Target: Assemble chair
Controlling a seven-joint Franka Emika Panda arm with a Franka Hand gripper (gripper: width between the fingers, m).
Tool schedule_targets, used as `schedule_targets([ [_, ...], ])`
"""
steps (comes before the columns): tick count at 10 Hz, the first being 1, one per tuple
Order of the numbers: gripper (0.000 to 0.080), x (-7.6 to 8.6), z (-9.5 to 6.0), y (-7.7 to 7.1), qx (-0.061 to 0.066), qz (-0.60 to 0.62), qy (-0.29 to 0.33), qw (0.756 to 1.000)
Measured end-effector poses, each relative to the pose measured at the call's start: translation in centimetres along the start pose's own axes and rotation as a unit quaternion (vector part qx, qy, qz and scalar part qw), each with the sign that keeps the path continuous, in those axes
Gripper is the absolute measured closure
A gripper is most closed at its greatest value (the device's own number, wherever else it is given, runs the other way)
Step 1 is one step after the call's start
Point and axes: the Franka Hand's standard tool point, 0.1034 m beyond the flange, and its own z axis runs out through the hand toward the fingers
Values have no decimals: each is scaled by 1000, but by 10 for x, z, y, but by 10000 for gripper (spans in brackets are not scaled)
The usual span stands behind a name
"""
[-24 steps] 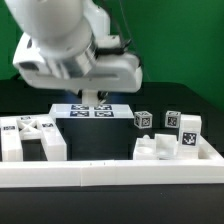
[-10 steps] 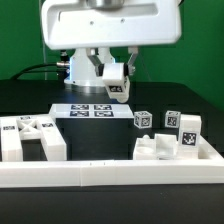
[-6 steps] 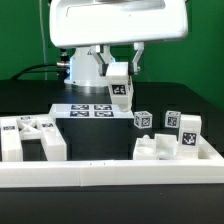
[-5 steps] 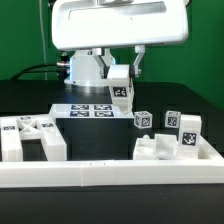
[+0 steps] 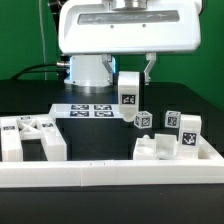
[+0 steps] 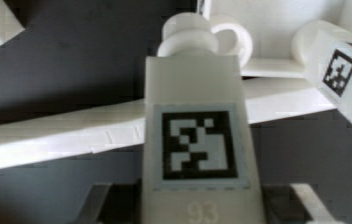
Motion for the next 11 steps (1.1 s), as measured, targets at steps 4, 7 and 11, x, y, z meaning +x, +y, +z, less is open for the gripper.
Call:
schedule_targets([
  [4,508,4,6,-8,-4,-10,102,995],
  [7,508,3,8,-10,-6,-15,127,992],
  [11,508,0,13,-23,-4,-25,142,990],
])
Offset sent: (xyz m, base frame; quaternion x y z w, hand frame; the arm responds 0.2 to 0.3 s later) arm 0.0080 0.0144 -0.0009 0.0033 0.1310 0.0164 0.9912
